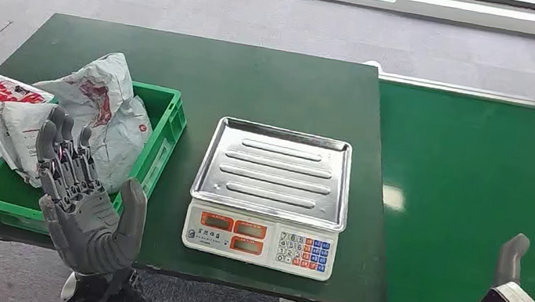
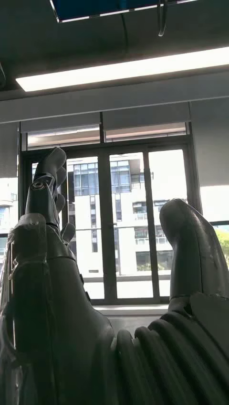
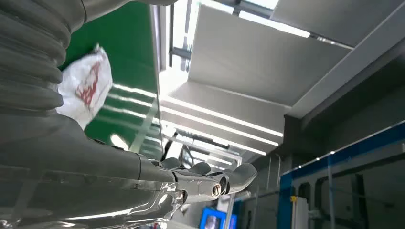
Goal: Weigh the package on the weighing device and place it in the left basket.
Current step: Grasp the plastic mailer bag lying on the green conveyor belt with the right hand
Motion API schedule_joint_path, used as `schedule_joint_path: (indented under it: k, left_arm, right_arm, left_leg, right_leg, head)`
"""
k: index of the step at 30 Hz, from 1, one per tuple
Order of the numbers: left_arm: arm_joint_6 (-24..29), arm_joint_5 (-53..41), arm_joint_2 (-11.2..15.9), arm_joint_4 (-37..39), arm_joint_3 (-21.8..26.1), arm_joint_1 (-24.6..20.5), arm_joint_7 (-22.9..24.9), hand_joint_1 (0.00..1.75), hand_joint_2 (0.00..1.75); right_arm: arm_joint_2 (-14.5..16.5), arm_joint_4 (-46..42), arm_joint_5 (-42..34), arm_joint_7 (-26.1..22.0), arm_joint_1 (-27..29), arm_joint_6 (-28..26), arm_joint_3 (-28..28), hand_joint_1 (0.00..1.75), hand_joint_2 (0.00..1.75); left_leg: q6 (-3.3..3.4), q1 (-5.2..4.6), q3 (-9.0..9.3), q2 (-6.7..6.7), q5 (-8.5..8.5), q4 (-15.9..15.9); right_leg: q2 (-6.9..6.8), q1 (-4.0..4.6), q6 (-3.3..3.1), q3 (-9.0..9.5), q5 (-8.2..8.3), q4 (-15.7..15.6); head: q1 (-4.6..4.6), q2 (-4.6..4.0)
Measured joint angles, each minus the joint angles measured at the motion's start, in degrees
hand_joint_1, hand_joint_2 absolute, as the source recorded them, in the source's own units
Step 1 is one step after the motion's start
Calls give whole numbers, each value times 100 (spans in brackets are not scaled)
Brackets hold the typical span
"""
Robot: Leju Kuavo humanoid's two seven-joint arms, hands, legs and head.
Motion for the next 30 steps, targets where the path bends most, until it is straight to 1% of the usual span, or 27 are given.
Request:
schedule_joint_path:
  k: [2, 8, 15, 17, 21, 23, 27, 30]
  left_arm:
    - [16, 1, 0, 0, 0, 0, 0, 0, 175]
    - [79, 1, 2, 0, 0, 1, 0, 0, 175]
    - [-110, -1, 2, 0, 0, 3, 0, 0, 175]
    - [-134, -1, 2, -1, 0, 3, 0, 0, 175]
    - [-140, -3, 2, -1, 0, 5, 0, 0, 175]
    - [-156, -11, 1, -2, 1, 10, 0, 0, 175]
    - [-188, -21, 2, -1, 1, 27, 0, 0, 175]
    - [-189, -21, 2, -1, 2, 33, 0, 0, 175]
  right_arm:
    - [1, 27, 108, 0, -36, 0, -111, 0, 175]
    - [25, 260, 814, 0, -337, 0, -747, 0, 175]
    - [160, 1113, 2078, 1, -1119, 0, -1797, 0, 175]
    - [199, 1326, 2229, 1, -1273, 0, -2049, 0, 175]
    - [246, 1585, 2346, 0, -1451, 0, -2336, 0, 175]
    - [258, 1729, 2588, 0, -1570, 0, -2514, 0, 175]
    - [257, 2166, 3285, 0, -1932, 0, -3130, 0, 175]
    - [249, 2453, 3461, 1, -2104, 0, -3554, 0, 175]
  left_leg:
    - [0, 0, 0, 0, 0, 0]
    - [1, 0, 1, 0, 0, 0]
    - [4, 0, 6, 2, 3, 0]
    - [4, 0, 6, 1, 4, 0]
    - [4, 0, 5, 1, 3, 0]
    - [4, 0, 5, 1, 3, 0]
    - [4, 0, 5, 1, 2, 0]
    - [5, 0, 4, -1, 3, 0]
  right_leg:
    - [0, 0, 0, 0, 0, 0]
    - [0, -3, 0, 2, 0, 0]
    - [-1, -2, 1, 6, 1, 0]
    - [-1, -2, 1, 6, 1, 0]
    - [-1, -2, 1, 5, 1, 0]
    - [0, -2, 1, 4, 1, 0]
    - [-1, -3, 1, 4, 0, -1]
    - [-4, -4, 2, 5, 1, -1]
  head:
    - [0, 0]
    - [0, -1]
    - [0, 0]
    - [0, 0]
    - [0, 0]
    - [0, 0]
    - [0, 0]
    - [0, 0]
